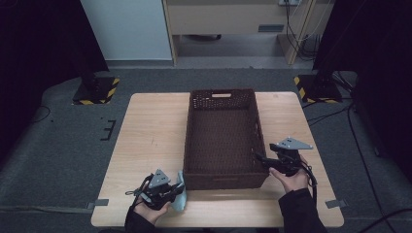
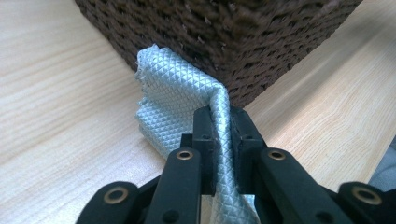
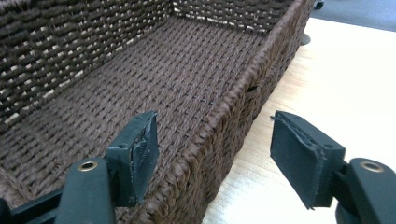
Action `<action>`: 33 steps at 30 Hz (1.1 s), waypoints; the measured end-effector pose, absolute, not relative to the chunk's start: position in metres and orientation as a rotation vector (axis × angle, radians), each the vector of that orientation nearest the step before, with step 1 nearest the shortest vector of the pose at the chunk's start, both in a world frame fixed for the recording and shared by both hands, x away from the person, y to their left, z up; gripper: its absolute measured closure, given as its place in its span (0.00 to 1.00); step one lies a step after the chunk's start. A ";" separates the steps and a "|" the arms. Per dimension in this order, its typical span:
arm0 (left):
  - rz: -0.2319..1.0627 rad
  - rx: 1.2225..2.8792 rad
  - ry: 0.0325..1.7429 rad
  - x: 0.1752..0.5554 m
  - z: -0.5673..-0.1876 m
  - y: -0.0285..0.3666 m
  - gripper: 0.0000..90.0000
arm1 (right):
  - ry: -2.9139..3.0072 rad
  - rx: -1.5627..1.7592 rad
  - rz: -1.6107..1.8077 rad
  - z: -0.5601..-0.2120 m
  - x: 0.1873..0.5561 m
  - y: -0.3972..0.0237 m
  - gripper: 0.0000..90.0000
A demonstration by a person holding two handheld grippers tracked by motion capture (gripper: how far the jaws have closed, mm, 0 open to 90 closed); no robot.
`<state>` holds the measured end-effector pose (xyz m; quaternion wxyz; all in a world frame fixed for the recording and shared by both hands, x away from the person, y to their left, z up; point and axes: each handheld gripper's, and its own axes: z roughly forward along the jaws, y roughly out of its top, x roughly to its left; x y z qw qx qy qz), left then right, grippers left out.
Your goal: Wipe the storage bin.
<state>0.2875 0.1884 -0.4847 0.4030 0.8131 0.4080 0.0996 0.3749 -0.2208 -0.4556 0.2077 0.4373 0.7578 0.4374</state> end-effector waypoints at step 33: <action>0.265 2.061 1.081 0.297 -0.493 0.189 0.91 | 2.107 1.209 1.230 -0.455 0.375 -0.221 0.35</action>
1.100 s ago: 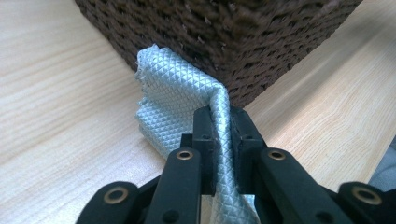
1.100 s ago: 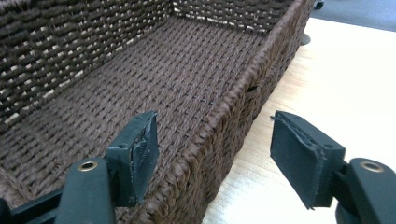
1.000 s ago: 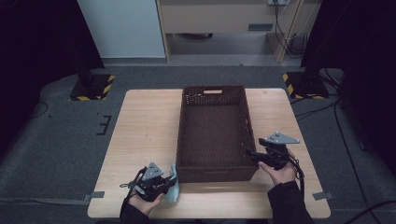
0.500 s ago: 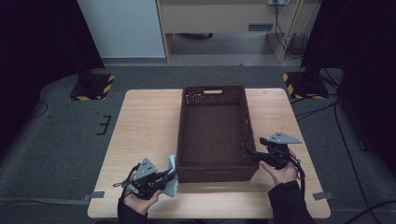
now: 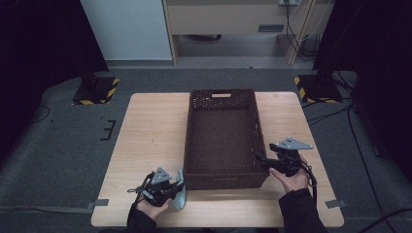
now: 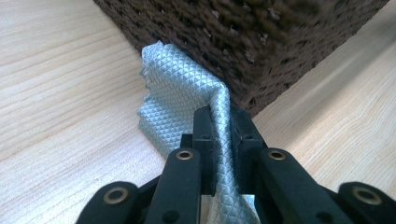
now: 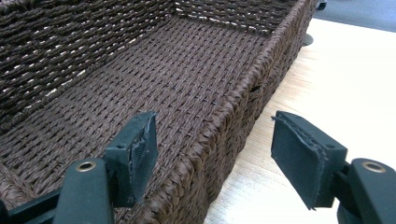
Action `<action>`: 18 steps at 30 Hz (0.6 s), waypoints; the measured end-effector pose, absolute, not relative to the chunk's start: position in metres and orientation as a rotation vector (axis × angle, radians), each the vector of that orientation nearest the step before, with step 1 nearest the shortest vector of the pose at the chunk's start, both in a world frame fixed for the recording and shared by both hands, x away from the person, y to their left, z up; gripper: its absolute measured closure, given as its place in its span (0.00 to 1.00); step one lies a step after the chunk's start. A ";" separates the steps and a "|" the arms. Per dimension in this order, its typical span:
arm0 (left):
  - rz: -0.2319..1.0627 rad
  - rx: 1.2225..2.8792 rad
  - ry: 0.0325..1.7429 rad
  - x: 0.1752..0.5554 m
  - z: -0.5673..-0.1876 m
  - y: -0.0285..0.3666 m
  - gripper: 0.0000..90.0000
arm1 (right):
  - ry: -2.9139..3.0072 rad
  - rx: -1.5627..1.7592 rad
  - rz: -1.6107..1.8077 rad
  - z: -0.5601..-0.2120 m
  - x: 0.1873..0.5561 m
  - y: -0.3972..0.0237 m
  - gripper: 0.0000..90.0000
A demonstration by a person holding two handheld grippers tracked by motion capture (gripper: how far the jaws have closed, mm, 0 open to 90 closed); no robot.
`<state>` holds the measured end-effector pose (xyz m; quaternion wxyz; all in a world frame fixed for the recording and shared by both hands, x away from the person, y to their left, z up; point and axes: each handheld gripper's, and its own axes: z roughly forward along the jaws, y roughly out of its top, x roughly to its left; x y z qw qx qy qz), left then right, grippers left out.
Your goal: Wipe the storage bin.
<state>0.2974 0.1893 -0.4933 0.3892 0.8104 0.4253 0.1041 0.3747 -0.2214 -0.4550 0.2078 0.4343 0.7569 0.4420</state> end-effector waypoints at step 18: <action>0.273 2.019 1.115 0.300 -0.486 0.203 0.91 | 2.106 1.207 1.230 -0.455 0.375 -0.222 0.35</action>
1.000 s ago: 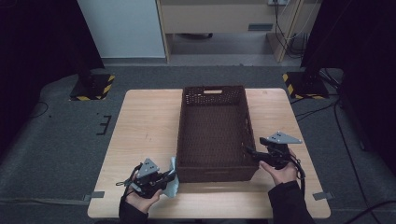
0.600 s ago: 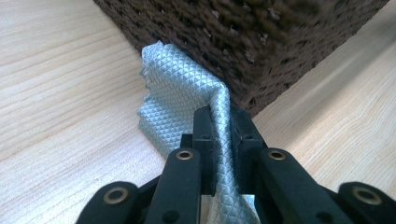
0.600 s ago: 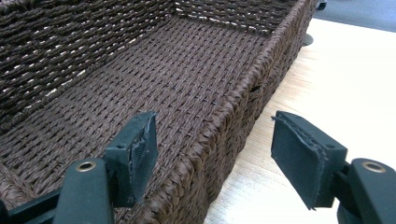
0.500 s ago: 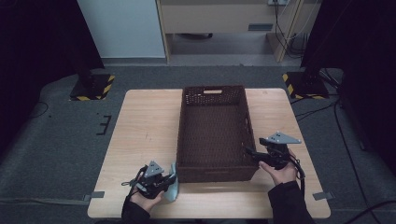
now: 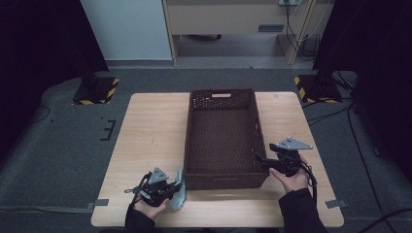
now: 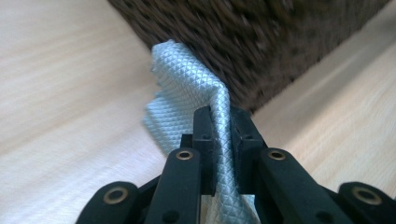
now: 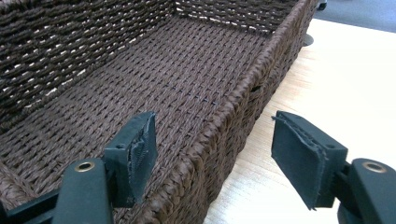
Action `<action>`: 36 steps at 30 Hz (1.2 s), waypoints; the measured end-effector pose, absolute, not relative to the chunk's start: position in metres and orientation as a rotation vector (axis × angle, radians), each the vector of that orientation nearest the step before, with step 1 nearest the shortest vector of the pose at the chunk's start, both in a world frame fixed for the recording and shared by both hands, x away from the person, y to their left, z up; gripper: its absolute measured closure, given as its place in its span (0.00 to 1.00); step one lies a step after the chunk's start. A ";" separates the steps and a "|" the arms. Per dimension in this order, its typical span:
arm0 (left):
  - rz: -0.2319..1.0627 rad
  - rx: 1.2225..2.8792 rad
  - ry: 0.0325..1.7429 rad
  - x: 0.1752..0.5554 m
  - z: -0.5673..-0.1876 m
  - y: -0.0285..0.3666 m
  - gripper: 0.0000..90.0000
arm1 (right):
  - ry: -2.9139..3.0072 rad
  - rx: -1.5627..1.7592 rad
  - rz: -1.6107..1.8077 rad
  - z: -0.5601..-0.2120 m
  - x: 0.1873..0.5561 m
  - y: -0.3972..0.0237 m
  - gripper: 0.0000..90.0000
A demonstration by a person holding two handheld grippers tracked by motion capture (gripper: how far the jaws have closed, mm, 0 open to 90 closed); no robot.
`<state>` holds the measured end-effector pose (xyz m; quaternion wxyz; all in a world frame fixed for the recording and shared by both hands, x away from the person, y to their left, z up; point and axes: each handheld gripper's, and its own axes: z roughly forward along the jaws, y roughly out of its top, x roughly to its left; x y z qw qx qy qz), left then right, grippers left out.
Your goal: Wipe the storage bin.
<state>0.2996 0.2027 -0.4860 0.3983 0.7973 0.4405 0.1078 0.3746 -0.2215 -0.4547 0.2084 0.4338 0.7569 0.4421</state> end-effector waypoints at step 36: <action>0.606 1.835 1.448 0.367 -0.476 0.304 0.90 | 2.100 1.194 1.235 -0.451 0.374 -0.225 0.44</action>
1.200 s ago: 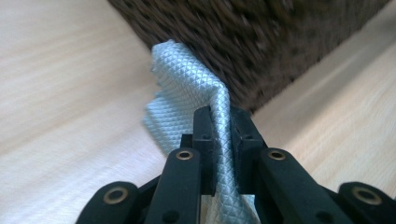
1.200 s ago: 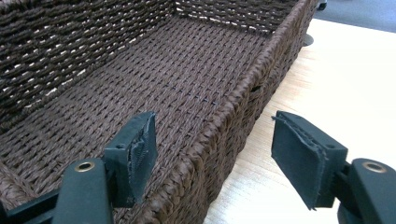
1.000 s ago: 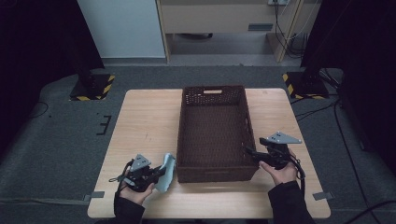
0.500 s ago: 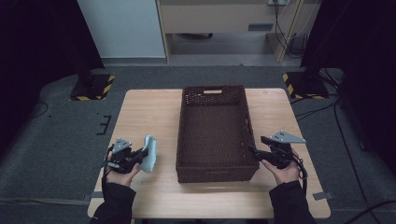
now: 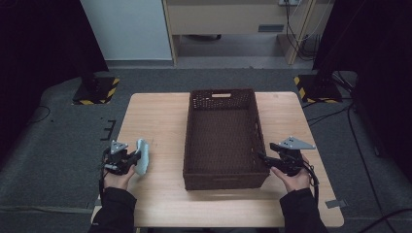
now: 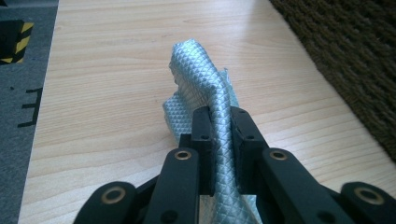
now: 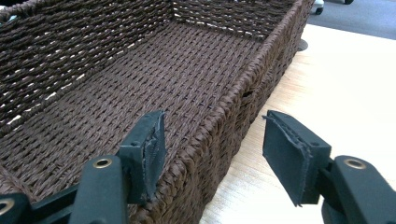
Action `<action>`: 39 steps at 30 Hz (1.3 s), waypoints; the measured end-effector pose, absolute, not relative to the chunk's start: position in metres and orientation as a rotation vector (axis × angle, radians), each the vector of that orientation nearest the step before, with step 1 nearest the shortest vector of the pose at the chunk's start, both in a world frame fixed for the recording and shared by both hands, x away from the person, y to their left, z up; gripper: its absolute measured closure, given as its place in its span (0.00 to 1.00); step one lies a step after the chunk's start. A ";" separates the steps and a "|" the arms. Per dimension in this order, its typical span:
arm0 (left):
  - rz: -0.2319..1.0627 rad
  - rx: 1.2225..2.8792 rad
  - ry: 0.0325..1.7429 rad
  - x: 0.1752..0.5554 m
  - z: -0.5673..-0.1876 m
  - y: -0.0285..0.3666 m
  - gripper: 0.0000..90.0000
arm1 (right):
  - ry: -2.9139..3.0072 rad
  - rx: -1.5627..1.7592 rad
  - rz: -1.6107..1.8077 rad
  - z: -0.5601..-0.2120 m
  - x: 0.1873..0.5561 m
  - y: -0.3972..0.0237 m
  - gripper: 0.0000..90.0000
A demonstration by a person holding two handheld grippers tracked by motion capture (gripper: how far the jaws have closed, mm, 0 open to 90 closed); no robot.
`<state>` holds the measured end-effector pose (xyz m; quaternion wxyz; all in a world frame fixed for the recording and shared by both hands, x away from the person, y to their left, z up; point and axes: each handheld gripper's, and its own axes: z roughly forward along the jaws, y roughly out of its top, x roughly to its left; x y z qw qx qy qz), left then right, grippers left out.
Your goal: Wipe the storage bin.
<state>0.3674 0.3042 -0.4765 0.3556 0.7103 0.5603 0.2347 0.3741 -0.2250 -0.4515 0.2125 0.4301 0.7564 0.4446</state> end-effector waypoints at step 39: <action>0.631 1.881 1.390 0.371 -0.479 0.305 0.52 | 2.152 1.227 1.212 -0.458 0.377 -0.216 0.49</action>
